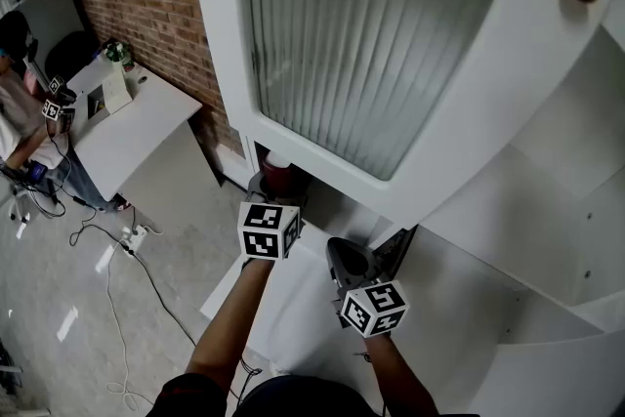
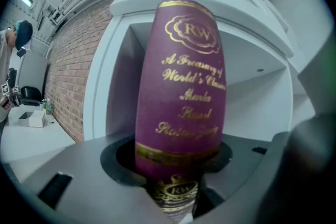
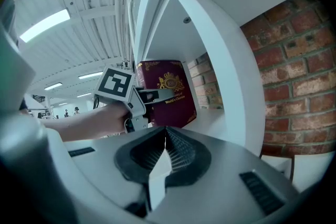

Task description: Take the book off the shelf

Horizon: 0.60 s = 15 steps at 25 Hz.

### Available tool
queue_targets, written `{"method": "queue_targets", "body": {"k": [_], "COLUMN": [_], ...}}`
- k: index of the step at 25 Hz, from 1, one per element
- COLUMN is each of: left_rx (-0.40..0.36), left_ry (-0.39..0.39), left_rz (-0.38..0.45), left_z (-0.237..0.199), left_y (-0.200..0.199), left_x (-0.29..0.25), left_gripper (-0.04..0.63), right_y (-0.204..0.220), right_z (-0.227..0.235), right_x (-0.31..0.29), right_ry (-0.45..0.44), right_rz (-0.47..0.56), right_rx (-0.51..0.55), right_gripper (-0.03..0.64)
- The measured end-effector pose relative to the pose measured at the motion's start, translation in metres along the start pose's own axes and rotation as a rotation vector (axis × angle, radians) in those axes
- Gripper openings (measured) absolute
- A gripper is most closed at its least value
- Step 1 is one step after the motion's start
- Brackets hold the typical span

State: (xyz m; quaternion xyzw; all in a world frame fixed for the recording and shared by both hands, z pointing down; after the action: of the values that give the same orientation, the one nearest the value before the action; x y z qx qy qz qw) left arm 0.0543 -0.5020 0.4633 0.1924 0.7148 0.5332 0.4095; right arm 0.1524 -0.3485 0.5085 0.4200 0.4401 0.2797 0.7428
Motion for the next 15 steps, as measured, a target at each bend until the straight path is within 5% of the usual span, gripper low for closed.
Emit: {"method": "queue_targets", "body": {"k": [15], "left_rx": [-0.016], "left_ry": [-0.051], "left_rz": [0.014], "left_z": [0.0007], "left_y": [0.0017], "left_x": [0.0093], "left_gripper": [0.241], "right_y": [0.0020], "right_z": [0.0034], "right_x": [0.0019], "right_ry": [0.000], "right_rz": [-0.006], "right_rx": [-0.022], "right_gripper": [0.019]}}
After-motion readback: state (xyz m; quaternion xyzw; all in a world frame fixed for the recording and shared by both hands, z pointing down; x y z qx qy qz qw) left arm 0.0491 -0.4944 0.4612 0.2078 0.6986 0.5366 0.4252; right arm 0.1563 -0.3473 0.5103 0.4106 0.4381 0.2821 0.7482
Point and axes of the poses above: the fingertips, and each gripper's own axes: x backward along the fingers, z to its right, y out of its underside, the point moved 5 cm from there along x, backward along the fingers, and after that the axes turned 15 degrees about -z, right-handed, at the moved point
